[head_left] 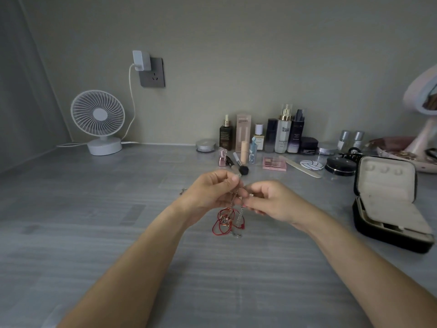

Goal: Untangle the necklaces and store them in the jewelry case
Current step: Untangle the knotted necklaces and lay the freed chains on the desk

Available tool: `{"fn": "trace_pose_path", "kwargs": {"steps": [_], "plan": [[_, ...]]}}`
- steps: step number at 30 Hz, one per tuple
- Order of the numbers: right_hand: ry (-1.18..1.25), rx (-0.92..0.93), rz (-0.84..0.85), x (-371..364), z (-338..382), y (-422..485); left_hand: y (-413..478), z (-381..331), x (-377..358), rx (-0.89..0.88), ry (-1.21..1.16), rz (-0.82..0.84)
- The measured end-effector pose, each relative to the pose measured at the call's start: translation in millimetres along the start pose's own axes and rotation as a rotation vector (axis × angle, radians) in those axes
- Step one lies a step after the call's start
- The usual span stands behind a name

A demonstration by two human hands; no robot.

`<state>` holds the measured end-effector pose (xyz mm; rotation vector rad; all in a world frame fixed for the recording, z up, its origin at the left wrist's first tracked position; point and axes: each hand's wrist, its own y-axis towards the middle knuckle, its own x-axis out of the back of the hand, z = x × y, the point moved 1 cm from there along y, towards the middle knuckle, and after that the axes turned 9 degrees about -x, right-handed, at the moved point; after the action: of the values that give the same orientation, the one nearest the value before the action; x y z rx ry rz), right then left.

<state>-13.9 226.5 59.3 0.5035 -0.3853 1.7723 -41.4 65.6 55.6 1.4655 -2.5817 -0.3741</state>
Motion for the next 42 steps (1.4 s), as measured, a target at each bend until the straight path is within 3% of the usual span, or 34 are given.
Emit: {"fn": "trace_pose_path", "kwargs": {"steps": [6, 12, 17, 34, 42], "plan": [[-0.011, 0.0, -0.169, 3.1, -1.9, 3.4, -0.1, -2.6, 1.9, -0.009, 0.037, -0.003], [0.27, 0.075, -0.303, 16.4, 3.6, -0.2, 0.7, 6.0, -2.5, 0.062, 0.247, 0.039], [0.414, 0.114, -0.346, 21.7, 8.6, -3.3, 0.7, 11.2, -3.0, 0.105, 0.342, 0.089], [0.563, 0.152, -0.385, 26.1, 9.2, -3.8, -0.7, 11.4, -1.6, 0.127, 0.473, 0.144], [0.191, 0.079, -0.361, 18.3, 4.3, -2.2, -0.7, 6.7, 1.4, 0.071, 0.419, 0.078]]}}
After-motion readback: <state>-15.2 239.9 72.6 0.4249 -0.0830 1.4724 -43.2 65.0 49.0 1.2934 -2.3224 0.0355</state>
